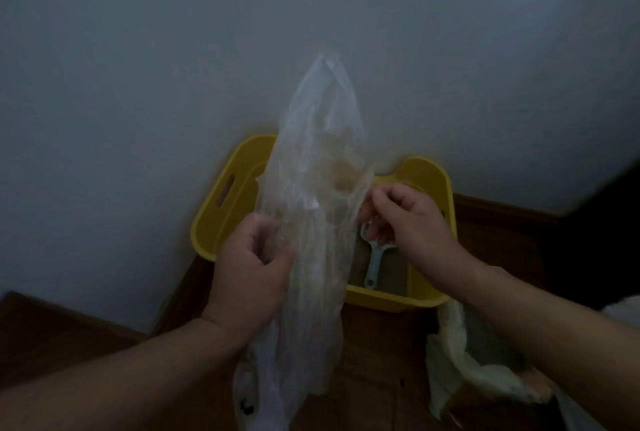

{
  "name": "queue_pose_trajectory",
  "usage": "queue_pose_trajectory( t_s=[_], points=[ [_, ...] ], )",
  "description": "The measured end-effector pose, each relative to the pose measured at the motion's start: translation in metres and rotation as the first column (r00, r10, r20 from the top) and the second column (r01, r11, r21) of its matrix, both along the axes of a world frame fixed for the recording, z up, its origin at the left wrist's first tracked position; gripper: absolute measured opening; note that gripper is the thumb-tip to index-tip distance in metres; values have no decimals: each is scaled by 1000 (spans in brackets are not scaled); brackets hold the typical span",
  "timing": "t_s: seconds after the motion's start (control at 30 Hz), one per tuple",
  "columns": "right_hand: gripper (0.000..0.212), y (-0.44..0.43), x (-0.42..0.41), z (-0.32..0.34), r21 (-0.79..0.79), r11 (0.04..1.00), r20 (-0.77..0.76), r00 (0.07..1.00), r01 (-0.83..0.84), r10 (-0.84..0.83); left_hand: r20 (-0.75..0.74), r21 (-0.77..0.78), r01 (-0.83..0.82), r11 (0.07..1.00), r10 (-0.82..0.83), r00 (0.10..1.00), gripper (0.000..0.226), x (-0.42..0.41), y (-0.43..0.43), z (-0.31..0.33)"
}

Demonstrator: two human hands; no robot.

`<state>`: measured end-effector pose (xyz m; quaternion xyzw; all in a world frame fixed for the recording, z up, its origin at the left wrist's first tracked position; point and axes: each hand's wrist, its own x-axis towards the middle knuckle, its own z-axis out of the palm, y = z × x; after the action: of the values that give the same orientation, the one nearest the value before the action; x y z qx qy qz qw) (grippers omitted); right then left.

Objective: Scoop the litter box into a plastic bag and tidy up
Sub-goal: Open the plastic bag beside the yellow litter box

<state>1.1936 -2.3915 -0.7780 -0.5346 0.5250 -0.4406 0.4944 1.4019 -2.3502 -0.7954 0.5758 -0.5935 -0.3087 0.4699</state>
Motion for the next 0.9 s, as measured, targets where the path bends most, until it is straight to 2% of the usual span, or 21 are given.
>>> queue_pose_trajectory(
  t_s=[0.1,0.13,0.2,0.3,0.43,0.53,0.63,0.7,0.8,0.87,0.9],
  points=[
    [11,8,18,16,-45,992,50,992,-116,118,29,-53,-14,999,15,999,32,15,8,1],
    [6,11,24,18,-45,989,60,987,-144,146,41,-67,6,998,-3,999,26,19,11,1],
    [13,15,37,17,-34,987,78,984,-159,161,82,-84,77,993,-70,994,19,25,16,0],
    [17,20,48,8,23,987,69,986,-156,154,137,-67,192,979,-182,974,24,32,21,3],
    [5,22,49,7,98,967,133,966,-235,221,8,-42,219,975,-219,976,21,43,34,18],
    [8,24,47,8,93,937,106,939,-337,327,-160,6,100,995,-98,982,41,54,30,31],
    [18,26,43,15,83,904,122,905,-419,408,-188,48,-94,994,102,977,32,61,7,50],
    [21,29,42,20,76,871,99,872,-486,479,-203,146,-79,986,108,973,48,64,-8,57],
    [29,30,40,24,99,833,85,839,-544,538,-308,393,40,919,91,947,90,64,-20,61],
    [35,31,37,24,100,816,93,822,-569,562,-337,450,86,889,80,938,112,61,-19,61],
    [39,31,36,23,96,812,95,818,-575,568,-337,456,99,884,69,939,114,60,-19,58]
  ],
)
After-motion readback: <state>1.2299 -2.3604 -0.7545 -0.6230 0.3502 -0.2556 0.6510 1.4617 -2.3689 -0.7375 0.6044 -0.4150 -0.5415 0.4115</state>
